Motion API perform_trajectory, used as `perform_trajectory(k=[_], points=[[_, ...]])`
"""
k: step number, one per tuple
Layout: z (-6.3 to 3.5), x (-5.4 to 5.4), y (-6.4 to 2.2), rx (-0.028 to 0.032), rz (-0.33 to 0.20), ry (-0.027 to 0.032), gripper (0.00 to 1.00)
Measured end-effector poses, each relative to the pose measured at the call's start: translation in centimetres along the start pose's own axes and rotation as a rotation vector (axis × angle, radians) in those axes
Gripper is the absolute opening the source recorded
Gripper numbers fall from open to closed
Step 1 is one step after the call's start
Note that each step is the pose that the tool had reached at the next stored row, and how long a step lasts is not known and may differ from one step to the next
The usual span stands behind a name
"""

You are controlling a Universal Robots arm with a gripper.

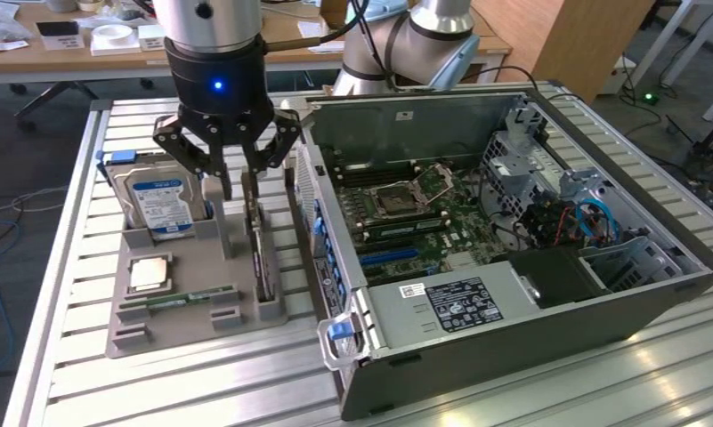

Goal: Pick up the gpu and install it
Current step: 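Pick up the gpu and move the gpu toward the slot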

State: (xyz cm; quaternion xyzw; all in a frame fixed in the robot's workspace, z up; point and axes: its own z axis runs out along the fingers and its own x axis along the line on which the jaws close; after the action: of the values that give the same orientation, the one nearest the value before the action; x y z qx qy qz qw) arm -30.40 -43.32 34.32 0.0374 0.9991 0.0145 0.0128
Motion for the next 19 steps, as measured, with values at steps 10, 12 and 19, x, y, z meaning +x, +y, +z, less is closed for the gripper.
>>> perform_trajectory(k=[10,12,19], points=[[0.47,0.02,-0.02,0.0002,0.0,0.0002,0.36],[0.49,0.01,-0.01,0.0001,0.0,0.0001,0.36],[0.7,0.02,-0.02,0.0001,0.0,0.0,0.36]])
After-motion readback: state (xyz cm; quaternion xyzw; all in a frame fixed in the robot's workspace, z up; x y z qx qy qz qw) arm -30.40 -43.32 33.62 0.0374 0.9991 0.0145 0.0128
